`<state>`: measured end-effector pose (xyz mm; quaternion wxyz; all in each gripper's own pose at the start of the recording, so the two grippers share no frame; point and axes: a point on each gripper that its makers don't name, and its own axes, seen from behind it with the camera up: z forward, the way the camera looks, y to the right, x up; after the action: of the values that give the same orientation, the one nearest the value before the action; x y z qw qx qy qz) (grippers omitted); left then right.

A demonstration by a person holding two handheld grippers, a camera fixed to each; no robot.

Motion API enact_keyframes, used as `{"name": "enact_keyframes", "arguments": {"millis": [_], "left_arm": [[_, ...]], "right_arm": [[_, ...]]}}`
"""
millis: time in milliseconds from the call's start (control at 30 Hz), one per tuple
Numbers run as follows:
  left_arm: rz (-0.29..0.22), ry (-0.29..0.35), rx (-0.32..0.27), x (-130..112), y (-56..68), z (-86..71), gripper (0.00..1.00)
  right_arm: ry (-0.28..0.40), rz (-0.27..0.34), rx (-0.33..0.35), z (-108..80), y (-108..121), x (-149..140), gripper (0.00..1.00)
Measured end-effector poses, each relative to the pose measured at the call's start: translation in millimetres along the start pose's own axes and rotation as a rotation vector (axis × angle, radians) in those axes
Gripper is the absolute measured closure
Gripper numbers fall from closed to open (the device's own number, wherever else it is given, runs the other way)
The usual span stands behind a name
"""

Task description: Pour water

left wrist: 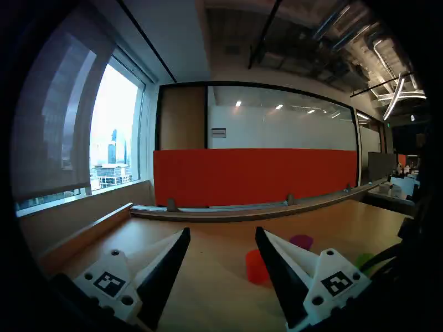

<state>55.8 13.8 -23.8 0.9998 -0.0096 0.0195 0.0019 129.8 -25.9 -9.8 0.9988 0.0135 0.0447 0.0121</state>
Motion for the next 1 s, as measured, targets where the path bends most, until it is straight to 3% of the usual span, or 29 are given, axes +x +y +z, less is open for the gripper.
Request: {"name": "enact_keyframes", "arguments": {"millis": [500, 1000], "left_arm": [[0.063, 0.025, 0.075, -32, -9.2, -4.6, 0.13], [0.078, 0.039, 0.090, -60, -3.3, 1.5, 0.13]], "right_arm": [[-0.039, 0.010, -0.031, 0.1, 11, -19, 0.04], [-0.059, -0.005, -0.071, -1.8, 24, -24, 0.04]]}}
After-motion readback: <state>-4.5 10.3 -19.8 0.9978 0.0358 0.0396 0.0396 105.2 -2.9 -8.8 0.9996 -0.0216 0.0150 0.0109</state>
